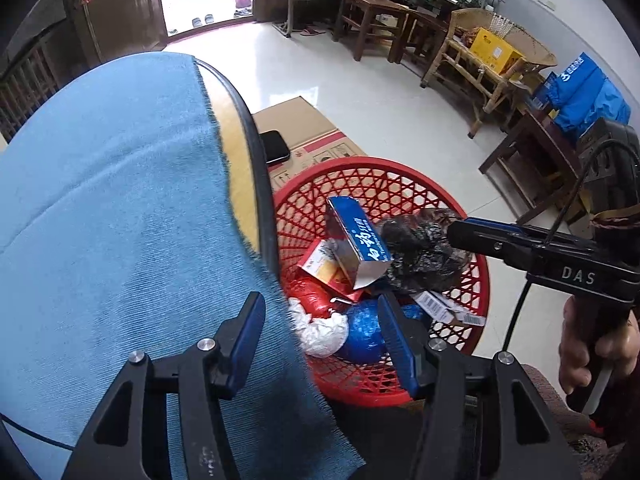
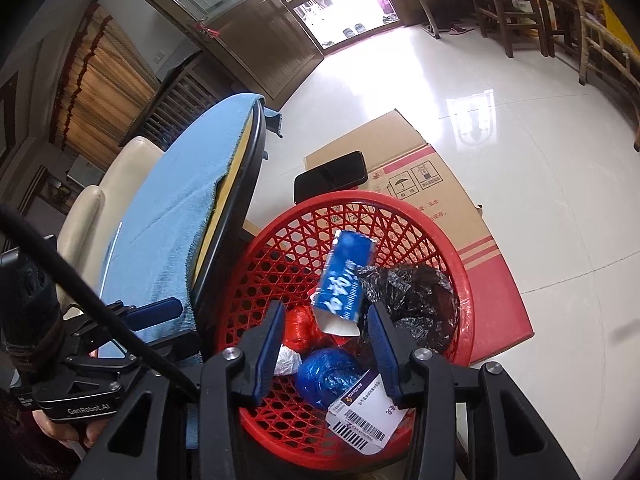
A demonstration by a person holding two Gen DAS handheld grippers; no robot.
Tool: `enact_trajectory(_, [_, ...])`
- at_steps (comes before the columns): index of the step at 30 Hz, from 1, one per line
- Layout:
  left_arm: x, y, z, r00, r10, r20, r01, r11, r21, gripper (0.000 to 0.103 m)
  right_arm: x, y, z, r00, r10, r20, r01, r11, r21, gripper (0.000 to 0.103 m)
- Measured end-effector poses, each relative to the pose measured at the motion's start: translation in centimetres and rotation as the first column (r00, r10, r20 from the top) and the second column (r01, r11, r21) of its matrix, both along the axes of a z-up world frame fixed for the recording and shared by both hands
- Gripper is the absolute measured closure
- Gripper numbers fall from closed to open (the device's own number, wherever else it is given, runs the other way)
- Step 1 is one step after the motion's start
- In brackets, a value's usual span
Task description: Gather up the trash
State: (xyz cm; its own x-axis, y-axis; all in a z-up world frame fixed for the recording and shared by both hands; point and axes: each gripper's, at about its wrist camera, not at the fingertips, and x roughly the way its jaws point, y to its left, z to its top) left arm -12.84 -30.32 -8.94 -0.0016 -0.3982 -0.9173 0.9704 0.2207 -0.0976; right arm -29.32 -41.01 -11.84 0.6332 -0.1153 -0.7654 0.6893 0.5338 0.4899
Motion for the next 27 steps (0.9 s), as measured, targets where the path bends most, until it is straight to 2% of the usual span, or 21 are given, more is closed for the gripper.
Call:
enact_trajectory(3, [0.6,0.4,0.6,0.996,0.047,0.079,-0.048,0.999,0.005,0.042,0.3,0.1,0.2,1.000,0.007,0.002,-0.007,1.000,-0.005,0.056])
enact_trajectory(6, [1.6,1.0,1.7,0.984,0.105,0.143,-0.104,0.994,-0.020,0.037,0.7,0.2,0.6,1.000,0.018,-0.001,-0.018,1.000,-0.011,0.056])
enact_trajectory(9, [2.7,2.0,3.3,0.961,0.170,0.219,-0.160,0.985,-0.060,0.034,1.4,0.5,0.9,0.999,0.031,-0.007,-0.031,0.999,-0.024,0.052])
enact_trajectory(11, [3.5,2.9,4.3,0.941,0.214,0.263,-0.196,0.976,-0.091,0.032,2.0,0.8,1.3,0.999,0.042,-0.013,-0.043,0.999,-0.031,0.049])
enact_trajectory(16, [5.7,5.4,6.4,0.889,0.321,0.326,-0.283,0.946,-0.159,0.031,4.2,2.0,2.4,0.995,0.100,-0.031,-0.102,0.992,-0.077,0.049])
enact_trajectory(20, [7.4,7.6,7.6,0.850,0.393,0.351,-0.343,0.918,-0.196,0.031,6.6,3.2,3.5,0.986,0.164,-0.044,-0.168,0.979,-0.119,0.049])
enact_trajectory(24, [9.2,10.4,8.6,0.795,0.480,0.371,-0.420,0.877,-0.234,0.031,9.4,4.7,4.9,0.972,0.233,-0.042,-0.236,0.959,-0.156,0.048])
enact_trajectory(27, [10.7,12.8,9.3,0.742,0.547,0.388,-0.480,0.837,-0.263,0.031,11.6,6.0,6.1,0.958,0.283,-0.038,-0.285,0.940,-0.188,0.048])
